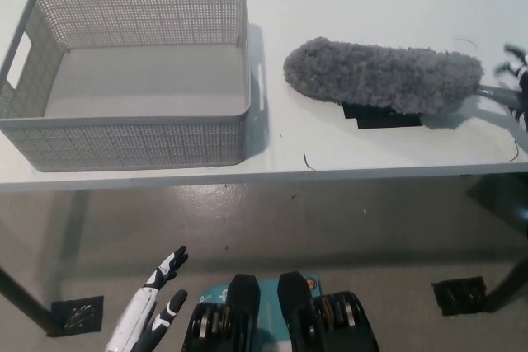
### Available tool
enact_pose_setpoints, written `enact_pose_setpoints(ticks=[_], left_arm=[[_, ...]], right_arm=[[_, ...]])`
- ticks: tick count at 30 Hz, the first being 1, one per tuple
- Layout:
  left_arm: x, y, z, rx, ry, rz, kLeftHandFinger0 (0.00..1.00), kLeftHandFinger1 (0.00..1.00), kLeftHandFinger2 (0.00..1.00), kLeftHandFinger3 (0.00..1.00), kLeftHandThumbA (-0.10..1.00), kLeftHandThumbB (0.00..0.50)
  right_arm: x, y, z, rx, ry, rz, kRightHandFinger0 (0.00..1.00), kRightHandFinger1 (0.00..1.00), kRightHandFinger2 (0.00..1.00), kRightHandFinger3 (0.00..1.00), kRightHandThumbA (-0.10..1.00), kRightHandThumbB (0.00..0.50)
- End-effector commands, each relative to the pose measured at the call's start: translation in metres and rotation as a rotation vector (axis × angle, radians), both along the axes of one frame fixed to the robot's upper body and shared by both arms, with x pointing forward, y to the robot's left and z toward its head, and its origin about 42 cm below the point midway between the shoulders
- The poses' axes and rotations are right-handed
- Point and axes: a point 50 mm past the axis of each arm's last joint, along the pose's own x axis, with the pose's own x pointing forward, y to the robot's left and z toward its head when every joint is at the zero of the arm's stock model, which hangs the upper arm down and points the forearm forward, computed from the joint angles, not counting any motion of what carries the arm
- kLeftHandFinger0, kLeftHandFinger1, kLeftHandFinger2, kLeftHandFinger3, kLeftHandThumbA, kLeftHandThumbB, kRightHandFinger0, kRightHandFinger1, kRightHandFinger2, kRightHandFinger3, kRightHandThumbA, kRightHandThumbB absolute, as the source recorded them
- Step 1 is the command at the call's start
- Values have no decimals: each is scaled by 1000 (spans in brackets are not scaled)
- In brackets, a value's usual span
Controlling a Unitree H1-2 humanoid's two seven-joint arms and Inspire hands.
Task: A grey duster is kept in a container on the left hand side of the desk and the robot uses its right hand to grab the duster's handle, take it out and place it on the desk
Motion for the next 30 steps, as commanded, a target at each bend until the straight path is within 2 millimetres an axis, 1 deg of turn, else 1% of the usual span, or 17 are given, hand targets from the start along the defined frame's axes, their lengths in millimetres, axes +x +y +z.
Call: enact_pose_setpoints(ticks=[1, 3, 5, 8, 10, 12, 13, 14, 16, 17, 18, 20, 23, 24, 25, 27, 30], left_arm=[[6, 4, 14, 22, -55, -23, 1000, 1000, 1000, 1000, 1000, 107], [6, 4, 14, 21, -53, -24, 1000, 1000, 1000, 1000, 1000, 116], [3, 3, 13, 19, -45, -28, 1000, 1000, 1000, 1000, 1000, 115], [5, 5, 14, 11, -54, -28, 1000, 1000, 1000, 1000, 1000, 114], [7, 5, 14, 4, -59, -25, 1000, 1000, 1000, 1000, 1000, 119], [8, 5, 15, 4, -59, -23, 1000, 1000, 1000, 1000, 1000, 128], [8, 5, 15, 11, -61, -22, 1000, 1000, 1000, 1000, 1000, 130], [8, 5, 15, 14, -62, -22, 1000, 1000, 1000, 1000, 1000, 130], [8, 5, 15, 19, -57, -29, 1000, 1000, 1000, 1000, 1000, 148], [8, 5, 15, 17, -54, -28, 1000, 1000, 1000, 1000, 1000, 156], [9, 5, 16, 12, -53, -29, 1000, 1000, 1000, 1000, 1000, 151], [10, 4, 17, 9, -55, -29, 1000, 1000, 1000, 1000, 1000, 149], [11, 5, 16, 9, -62, -30, 1000, 1000, 1000, 1000, 1000, 143], [11, 5, 16, 7, -63, -31, 1000, 1000, 1000, 1000, 1000, 143], [11, 7, 16, 11, -67, -31, 1000, 1000, 1000, 1000, 1000, 145], [12, 8, 16, 14, -67, -28, 1000, 1000, 1000, 1000, 1000, 145], [14, 9, 16, 9, -60, -29, 1000, 1000, 1000, 1000, 1000, 138]], right_arm=[[13, 12, 79, 180, 191, -49, 1000, 1000, 1000, 1000, 665, 500], [13, 16, 95, 264, 252, -46, 1000, 1000, 1000, 1000, 643, 500], [7, 18, 117, 302, 315, -38, 1000, 1000, 1000, 1000, 737, 500], [-7, 19, 183, 518, 448, 55, 1000, 1000, 1000, 1000, 712, 500], [-16, 13, 219, 664, 524, 149, 1000, 1000, 1000, 1000, 616, 500], [-26, 4, 254, 806, 598, 269, 1000, 1000, 1000, 1000, 576, 500], [-40, -9, 283, 886, 604, 375, 1000, 1000, 1000, 1000, 603, 500], [-46, -13, 292, 913, 597, 414, 1000, 1000, 1000, 1000, 602, 500], [-74, -22, 319, 993, 506, 573, 1000, 1000, 1000, 1000, 732, 500], [-86, -19, 327, 1042, 434, 643, 1000, 1000, 1000, 1000, 930, 500], [-113, -16, 341, 1212, 310, 819, 1000, 1000, 1000, 1000, 1000, 500], [-129, -15, 348, 1300, 238, 900, 1000, 1000, 1000, 1000, 1000, 494], [-219, 10, 376, 1426, -47, 1171, 1000, 1000, 1000, 1000, 1000, 500], [-228, 10, 379, 1412, -83, 1200, 1000, 1000, 1000, 1000, 1000, 500], [-256, 2, 384, 1392, -174, 1290, 1000, 1000, 1000, 1000, 1000, 500], [-282, -3, 386, 1393, -272, 1344, 1000, 1000, 1000, 1000, 1000, 500], [-339, 7, 373, 1371, -489, 1447, 1000, 1000, 1000, 1000, 1000, 474]])
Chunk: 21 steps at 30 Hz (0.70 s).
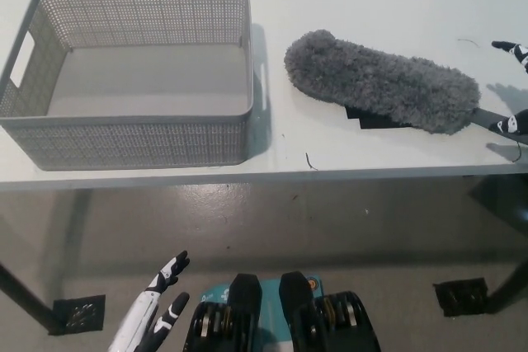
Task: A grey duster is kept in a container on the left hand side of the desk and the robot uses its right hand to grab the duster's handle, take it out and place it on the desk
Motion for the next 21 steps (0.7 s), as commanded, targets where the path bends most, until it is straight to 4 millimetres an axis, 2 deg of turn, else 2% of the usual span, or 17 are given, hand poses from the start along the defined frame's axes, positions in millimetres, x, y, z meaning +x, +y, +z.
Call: enact_pose_setpoints(ticks=[1, 2, 3, 4, 6, 7, 8, 9, 10, 11, 12, 13, 14, 15, 17, 18, 21], left_arm=[[16, 8, 22, 6, -90, -32, 1000, 1000, 1000, 1000, 1000, 138], [17, 8, 22, 6, -90, -31, 1000, 1000, 1000, 1000, 1000, 138], [18, 7, 22, 4, -87, -31, 1000, 1000, 1000, 1000, 1000, 138], [18, 7, 21, 2, -85, -31, 1000, 1000, 1000, 1000, 1000, 137], [17, 5, 19, -5, -80, -29, 1000, 1000, 1000, 1000, 1000, 141], [16, 4, 17, -9, -78, -28, 1000, 1000, 1000, 1000, 1000, 133], [17, 3, 16, -12, -78, -28, 1000, 1000, 1000, 1000, 1000, 131], [17, 2, 16, -13, -78, -29, 1000, 1000, 1000, 1000, 1000, 137], [16, 0, 15, -15, -75, -31, 1000, 1000, 1000, 1000, 1000, 132], [16, 0, 14, -15, -75, -32, 1000, 1000, 1000, 1000, 1000, 131], [13, -5, 11, -21, -72, -36, 1000, 1000, 1000, 1000, 1000, 128], [11, -8, 9, -24, -69, -40, 1000, 1000, 1000, 1000, 1000, 125], [10, -10, 9, -28, -69, -42, 1000, 1000, 1000, 1000, 1000, 136], [10, -12, 9, -32, -69, -42, 1000, 1000, 1000, 1000, 1000, 143], [10, -10, 11, -30, -70, -39, 1000, 1000, 1000, 1000, 1000, 134], [11, -8, 12, -24, -72, -38, 1000, 1000, 1000, 1000, 1000, 135], [13, -6, 12, -24, -74, -41, 1000, 1000, 1000, 1000, 1000, 136]], right_arm=[[-337, 9, 344, 1115, -1073, 1083, 1000, 1000, 1000, 1000, 1000, 476], [-345, 15, 335, 1107, -1101, 1091, 1000, 1000, 1000, 1000, 1000, 479], [-348, 22, 316, 1105, -1139, 1091, 1000, 1000, 1000, 1000, 1000, 438], [-348, 24, 309, 1095, -1155, 1094, 1000, 1000, 1000, 1000, 1000, 430], [-330, 35, 276, 1063, -1162, 1123, 1000, 1000, 1000, 1000, 1000, 436], [-309, 54, 235, 1094, -1175, 1141, 1000, 1000, 1000, 1000, 1000, 460], [-294, 90, 189, 1159, -1203, 1142, 1000, 1000, 1000, 1000, 1000, 475], [-291, 124, 160, 1229, -1210, 1117, 1000, 1000, 1000, 1000, 1000, 473], [-301, 177, 128, 1351, -1198, 1045, 1000, 1000, 1000, 1000, 1000, 462], [-308, 198, 120, 1401, -1193, 1008, 1000, 1000, 1000, 1000, 1000, 456], [-330, 232, 104, 1481, -1149, 875, 1000, 1000, 1000, 1000, 1000, 492], [-340, 241, 97, 1506, -1091, 848, 1000, 1000, 1000, 1000, 1000, 499], [-348, 246, 87, 1536, -982, 833, 1000, 1000, 1000, 1000, 907, 469], [-353, 248, 75, 1553, -837, 818, 1000, 1000, 1000, 1000, 888, 432], [-346, 247, 65, 1474, -715, 764, 1000, 1000, 1000, 1000, 952, 452], [-334, 250, 46, 1425, -670, 751, 1000, 1000, 1000, 1000, 1000, 433], [-313, 255, 12, 1324, -658, 656, 1000, 1000, 1000, 1000, 1000, 387]])
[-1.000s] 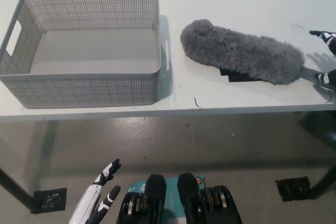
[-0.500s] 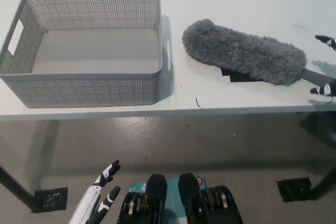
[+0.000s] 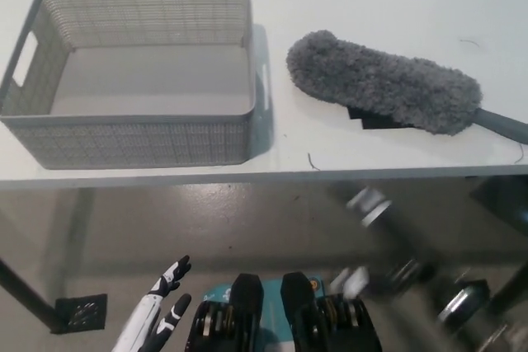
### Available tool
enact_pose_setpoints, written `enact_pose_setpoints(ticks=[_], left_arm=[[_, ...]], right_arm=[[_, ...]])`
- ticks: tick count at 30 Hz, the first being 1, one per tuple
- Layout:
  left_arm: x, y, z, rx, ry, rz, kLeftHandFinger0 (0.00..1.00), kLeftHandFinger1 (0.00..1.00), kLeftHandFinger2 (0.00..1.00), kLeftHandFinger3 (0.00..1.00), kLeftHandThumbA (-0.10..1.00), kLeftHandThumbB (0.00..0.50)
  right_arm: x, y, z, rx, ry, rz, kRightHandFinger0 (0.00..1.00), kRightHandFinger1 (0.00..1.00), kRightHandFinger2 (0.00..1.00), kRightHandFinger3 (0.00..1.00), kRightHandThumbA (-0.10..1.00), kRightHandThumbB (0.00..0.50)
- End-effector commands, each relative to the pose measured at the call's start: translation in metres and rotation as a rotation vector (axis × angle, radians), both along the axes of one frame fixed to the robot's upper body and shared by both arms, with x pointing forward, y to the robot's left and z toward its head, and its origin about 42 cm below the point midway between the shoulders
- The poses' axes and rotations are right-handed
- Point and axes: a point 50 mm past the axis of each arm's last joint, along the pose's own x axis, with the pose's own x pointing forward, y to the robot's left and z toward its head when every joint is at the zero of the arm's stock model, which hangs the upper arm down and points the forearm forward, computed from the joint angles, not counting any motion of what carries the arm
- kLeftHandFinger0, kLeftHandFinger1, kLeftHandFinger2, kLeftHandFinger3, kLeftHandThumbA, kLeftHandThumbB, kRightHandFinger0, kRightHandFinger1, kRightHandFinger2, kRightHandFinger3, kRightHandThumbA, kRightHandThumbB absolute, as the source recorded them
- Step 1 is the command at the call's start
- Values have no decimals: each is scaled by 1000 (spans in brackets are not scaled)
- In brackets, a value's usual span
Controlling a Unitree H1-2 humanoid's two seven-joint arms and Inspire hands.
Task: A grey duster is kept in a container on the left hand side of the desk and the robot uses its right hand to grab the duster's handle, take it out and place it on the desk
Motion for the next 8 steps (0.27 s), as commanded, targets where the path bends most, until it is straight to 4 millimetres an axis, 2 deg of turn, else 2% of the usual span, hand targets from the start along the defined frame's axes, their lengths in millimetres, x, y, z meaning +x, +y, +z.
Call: enact_pose_setpoints(ticks=[1, 2, 3, 4, 5, 6, 7, 8], left_arm=[[15, -6, 21, -25, -114, -49, 1000, 1000, 1000, 1000, 1000, 134], [17, -6, 23, -21, -115, -54, 1000, 1000, 1000, 1000, 1000, 124], [17, -7, 23, -21, -116, -54, 1000, 1000, 1000, 1000, 1000, 130], [17, -8, 23, -23, -115, -53, 1000, 1000, 1000, 1000, 1000, 131], [16, -8, 23, -24, -114, -53, 1000, 1000, 1000, 1000, 1000, 121], [14, -9, 23, -26, -114, -52, 1000, 1000, 1000, 1000, 1000, 119], [14, -9, 22, -27, -115, -51, 1000, 1000, 1000, 1000, 1000, 119], [14, -9, 22, -27, -115, -51, 1000, 1000, 1000, 1000, 1000, 119]], right_arm=[[-116, 37, 120, 776, -595, -50, 1000, 1000, 1000, 1000, 1000, 381], [-107, 35, 105, 723, -566, -132, 1000, 1000, 1000, 1000, 1000, 375], [-97, 32, 90, 671, -543, -201, 1000, 1000, 1000, 1000, 1000, 346], [-92, 31, 82, 652, -525, -226, 1000, 1000, 1000, 1000, 1000, 339], [-82, 30, 65, 643, -445, -248, 1000, 1000, 1000, 1000, 1000, 253], [-75, 29, 53, 628, -390, -272, 1000, 1000, 1000, 1000, 1000, 243], [-71, 29, 46, 622, -363, -283, 1000, 1000, 1000, 1000, 1000, 268], [-71, 29, 46, 622, -363, -283, 1000, 1000, 1000, 1000, 1000, 268]])
